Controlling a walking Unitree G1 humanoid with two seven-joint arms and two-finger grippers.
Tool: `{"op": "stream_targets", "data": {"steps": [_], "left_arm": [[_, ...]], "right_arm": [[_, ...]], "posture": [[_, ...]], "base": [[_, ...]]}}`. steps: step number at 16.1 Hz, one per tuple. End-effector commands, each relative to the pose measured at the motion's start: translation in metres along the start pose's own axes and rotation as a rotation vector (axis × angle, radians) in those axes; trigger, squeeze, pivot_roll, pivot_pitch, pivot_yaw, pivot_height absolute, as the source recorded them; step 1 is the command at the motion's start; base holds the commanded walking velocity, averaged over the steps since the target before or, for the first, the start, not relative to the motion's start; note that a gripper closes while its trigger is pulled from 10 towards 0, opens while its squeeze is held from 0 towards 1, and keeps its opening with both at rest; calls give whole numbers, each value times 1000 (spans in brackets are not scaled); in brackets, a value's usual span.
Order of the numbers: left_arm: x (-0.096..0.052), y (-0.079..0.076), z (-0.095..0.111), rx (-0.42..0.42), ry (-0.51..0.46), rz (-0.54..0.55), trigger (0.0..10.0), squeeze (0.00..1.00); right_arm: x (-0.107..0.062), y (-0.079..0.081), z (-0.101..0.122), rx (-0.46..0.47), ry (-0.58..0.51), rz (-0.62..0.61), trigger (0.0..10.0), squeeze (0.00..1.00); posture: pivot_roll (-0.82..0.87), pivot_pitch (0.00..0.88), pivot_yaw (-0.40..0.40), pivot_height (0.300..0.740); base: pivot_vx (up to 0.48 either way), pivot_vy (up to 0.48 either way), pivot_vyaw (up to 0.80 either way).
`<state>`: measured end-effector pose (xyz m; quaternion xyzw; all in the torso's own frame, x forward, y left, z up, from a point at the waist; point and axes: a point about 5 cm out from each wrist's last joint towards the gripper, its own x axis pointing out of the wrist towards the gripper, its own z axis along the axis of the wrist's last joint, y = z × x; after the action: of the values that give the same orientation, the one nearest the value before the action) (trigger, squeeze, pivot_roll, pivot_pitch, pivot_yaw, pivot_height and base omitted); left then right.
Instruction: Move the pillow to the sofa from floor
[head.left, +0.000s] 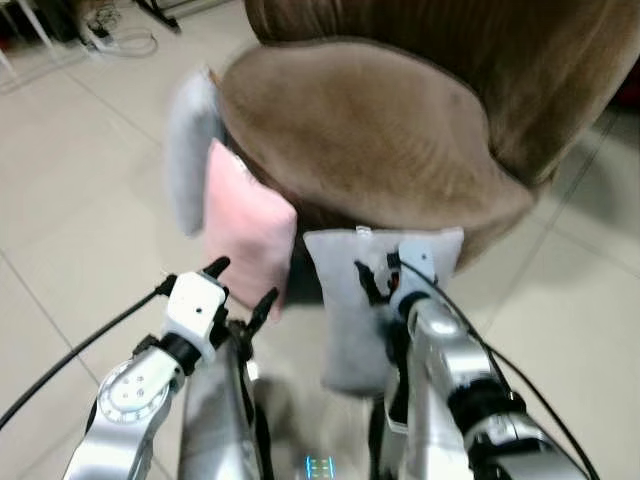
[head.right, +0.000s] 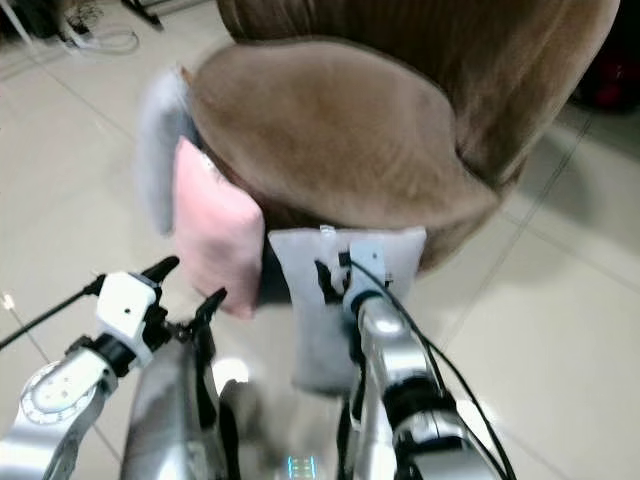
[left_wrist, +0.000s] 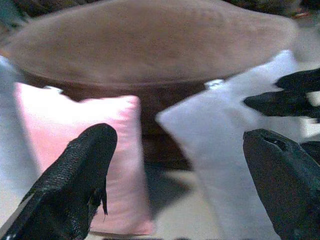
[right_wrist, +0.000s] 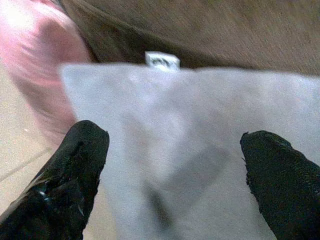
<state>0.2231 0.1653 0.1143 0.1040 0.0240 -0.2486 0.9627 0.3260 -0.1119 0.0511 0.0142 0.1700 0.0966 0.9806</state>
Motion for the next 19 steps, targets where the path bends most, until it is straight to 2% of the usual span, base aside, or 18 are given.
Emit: {"op": "stream_targets", "data": {"steps": [1,3,4,5,8,9,10,12,14,19], "left_arm": [[-8,-12,0,-17,20,-81,10000,0],[-22,-20,4,-20,37,-119,10000,0],[-29,-23,6,-24,46,-130,10000,0],[-34,-23,6,-22,58,-137,10000,0],[-44,-24,6,-23,83,-142,10000,0],[-43,-23,7,-23,85,-136,10000,0],[-44,-22,8,-21,88,-127,10000,0],[-45,-21,9,-21,92,-120,10000,0],[-46,-22,9,-21,97,-120,10000,0],[-44,-22,9,-28,98,-133,10000,0]], "right_arm": [[4,-2,3,24,-8,-38,10000,1000],[10,0,10,47,-40,-86,10000,1000],[11,2,12,51,-54,-103,10000,804],[13,4,13,33,-63,-128,10000,0],[16,24,7,-46,-12,-125,10000,0],[16,27,3,-60,13,-136,3804,0],[16,27,1,-67,28,-151,0,0],[17,27,1,-61,33,-162,0,0],[18,28,3,-95,30,-172,0,0],[20,31,7,-85,26,-167,0,0]], "posture": [[64,350,-2,460],[84,379,-14,460],[88,397,-18,460],[88,406,-21,460],[80,411,-35,460],[79,410,-38,460],[79,404,-48,460],[81,404,-48,460],[81,403,-49,460],[83,393,-44,460]], "base": [[0,0,0],[0,0,0],[0,0,0],[0,0,0],[0,0,0],[0,0,0],[0,0,0],[0,0,0],[0,0,0],[0,0,0]]}}
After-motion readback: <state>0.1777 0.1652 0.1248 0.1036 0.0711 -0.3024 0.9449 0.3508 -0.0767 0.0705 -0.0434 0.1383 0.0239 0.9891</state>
